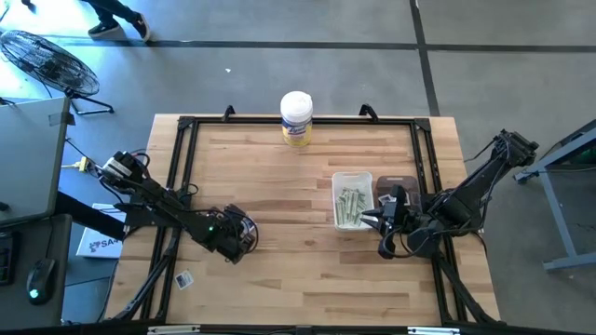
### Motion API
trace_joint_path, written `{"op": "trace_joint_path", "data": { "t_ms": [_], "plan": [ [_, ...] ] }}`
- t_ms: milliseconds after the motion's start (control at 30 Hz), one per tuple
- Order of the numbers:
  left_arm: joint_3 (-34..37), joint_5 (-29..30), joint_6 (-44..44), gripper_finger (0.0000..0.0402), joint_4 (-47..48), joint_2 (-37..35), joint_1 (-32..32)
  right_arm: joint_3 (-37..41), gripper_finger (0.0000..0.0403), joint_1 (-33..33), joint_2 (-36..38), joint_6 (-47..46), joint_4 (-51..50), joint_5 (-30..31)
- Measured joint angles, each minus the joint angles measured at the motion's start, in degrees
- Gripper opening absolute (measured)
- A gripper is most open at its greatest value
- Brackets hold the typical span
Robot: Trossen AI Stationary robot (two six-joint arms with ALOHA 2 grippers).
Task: Pick & Place First Aid Supplies
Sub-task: Put the blue alcohol pad into the black bin
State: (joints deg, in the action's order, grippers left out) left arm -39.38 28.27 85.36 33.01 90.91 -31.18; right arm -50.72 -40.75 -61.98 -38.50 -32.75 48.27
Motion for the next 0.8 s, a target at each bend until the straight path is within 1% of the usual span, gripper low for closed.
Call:
{"op": "trace_joint_path", "data": {
  "t_ms": [133, 233, 333, 433, 500, 600, 667, 733, 800],
  "plan": [
    [-0.41, 0.43, -1.50, 0.0015, 0.10, -0.52, 0.00, 0.00, 0.0071, 0.01, 0.00, 0.00, 0.00, 0.00],
    [-2.44, 1.40, -4.34, 0.0015, 0.70, -0.74, 0.05, 0.00, 0.0071, 0.00, 0.00, 0.00, 0.00, 0.35],
    [-6.64, 3.75, -8.73, 0.0015, -0.94, -0.98, 0.09, -0.01, 0.0071, 0.00, 0.00, 0.02, 0.00, 1.11],
    [-10.48, 6.01, -13.75, 0.0016, -0.62, -0.96, 0.07, 0.00, 0.0071, 0.01, 0.00, 0.02, 0.02, 1.05],
    [-12.64, 8.19, -17.13, 0.0016, -2.68, -0.98, 0.07, 0.00, 0.0071, 0.00, 0.00, 0.02, 0.02, 0.50],
    [-14.85, 9.83, -22.92, 0.0016, -6.77, -0.98, 0.11, 0.00, 0.0071, 0.00, -0.23, 0.19, 0.04, -1.45],
    [-15.50, 9.24, -25.78, 0.0016, -12.25, -0.99, 0.49, 0.00, 0.0071, 0.00, -1.21, 1.90, 0.51, -1.66],
    [-15.47, 4.70, -29.17, 0.0016, -18.01, -0.92, 1.72, 0.00, 0.0071, 0.35, -3.04, 5.81, 2.80, -1.35],
    [-15.34, -0.92, -33.04, 0.0016, -22.61, -0.79, 3.51, -0.01, 0.0071, 1.34, -5.61, 12.74, 7.23, -2.12]
  ]
}}
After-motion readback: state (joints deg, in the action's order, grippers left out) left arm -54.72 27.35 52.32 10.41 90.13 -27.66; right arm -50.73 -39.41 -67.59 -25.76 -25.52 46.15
